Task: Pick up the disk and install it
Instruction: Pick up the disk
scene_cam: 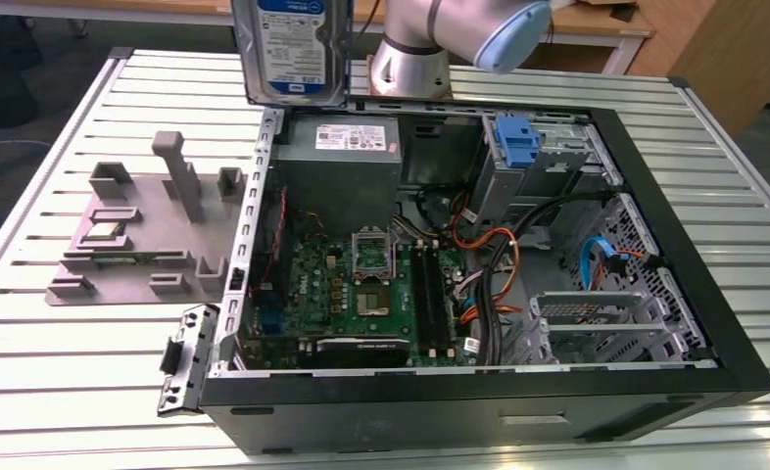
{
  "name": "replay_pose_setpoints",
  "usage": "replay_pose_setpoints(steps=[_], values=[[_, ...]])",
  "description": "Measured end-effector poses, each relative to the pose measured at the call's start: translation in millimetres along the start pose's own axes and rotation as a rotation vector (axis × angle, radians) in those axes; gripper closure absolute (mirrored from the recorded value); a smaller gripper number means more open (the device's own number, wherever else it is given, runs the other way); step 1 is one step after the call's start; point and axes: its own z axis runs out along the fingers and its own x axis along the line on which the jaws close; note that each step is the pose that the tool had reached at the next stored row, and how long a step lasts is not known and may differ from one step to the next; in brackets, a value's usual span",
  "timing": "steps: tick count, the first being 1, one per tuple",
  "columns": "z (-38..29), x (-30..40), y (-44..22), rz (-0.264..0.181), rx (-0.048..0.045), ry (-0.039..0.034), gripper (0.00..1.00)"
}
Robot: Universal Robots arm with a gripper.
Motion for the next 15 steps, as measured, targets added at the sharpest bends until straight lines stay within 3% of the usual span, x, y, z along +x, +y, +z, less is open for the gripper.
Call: replay_pose_setpoints(steps=[15], values=[[-2.7, -0.4, -53.6, 0.000, -0.0002, 0.0000, 0.65]])
